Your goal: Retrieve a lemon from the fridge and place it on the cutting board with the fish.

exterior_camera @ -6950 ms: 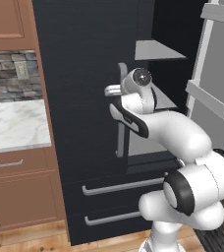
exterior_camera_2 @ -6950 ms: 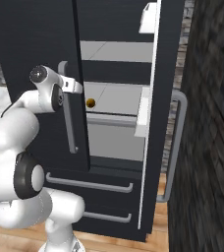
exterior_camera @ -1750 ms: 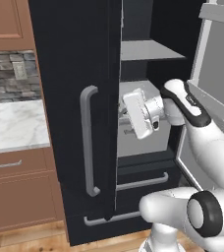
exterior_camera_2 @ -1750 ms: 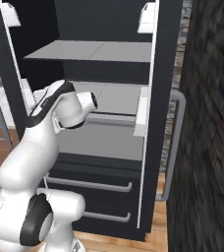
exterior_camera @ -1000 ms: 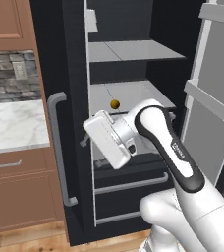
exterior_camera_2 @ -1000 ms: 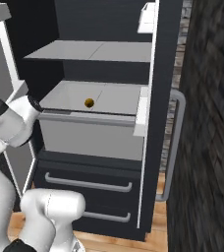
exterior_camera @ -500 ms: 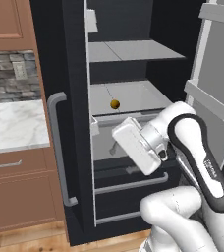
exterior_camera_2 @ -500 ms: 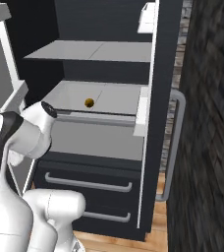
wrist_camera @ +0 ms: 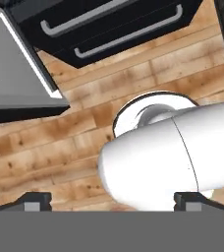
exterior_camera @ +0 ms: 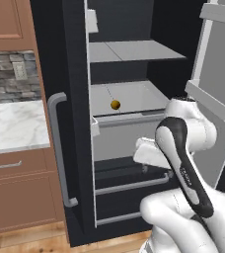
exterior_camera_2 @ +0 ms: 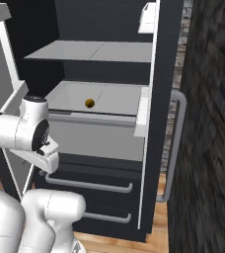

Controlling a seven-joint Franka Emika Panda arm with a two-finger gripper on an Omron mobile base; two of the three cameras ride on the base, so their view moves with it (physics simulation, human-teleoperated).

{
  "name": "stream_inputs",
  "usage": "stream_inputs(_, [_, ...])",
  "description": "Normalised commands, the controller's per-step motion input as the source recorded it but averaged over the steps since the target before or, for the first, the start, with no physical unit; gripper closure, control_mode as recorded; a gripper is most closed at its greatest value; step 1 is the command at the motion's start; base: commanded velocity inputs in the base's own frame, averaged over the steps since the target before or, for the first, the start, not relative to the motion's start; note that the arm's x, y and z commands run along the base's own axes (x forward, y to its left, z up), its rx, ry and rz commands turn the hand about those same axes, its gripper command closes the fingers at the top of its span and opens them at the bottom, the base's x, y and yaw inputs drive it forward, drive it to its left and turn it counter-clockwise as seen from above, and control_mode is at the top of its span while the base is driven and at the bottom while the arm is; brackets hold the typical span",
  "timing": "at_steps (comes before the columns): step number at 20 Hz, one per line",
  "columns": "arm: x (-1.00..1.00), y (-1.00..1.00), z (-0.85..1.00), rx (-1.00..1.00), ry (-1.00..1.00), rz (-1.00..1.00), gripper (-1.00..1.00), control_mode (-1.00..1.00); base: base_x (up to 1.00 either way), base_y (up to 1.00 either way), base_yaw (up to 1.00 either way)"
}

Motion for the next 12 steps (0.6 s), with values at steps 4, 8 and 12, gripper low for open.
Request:
stream_inputs(4, [0.41, -0.59, -0.48, -0.65, 0.21, 0.05, -1.00, -1.00, 0.00, 0.00, 0.00])
stream_inputs(8, [0.12, -0.04, -0.33, -0.17, 0.11, 0.01, -1.00, -1.00, 0.00, 0.00, 0.00])
stream_inputs(12, [0.00, -0.03, -0.05, 0.05, 0.13, 0.00, -1.00, -1.00, 0.00, 0.00, 0.00])
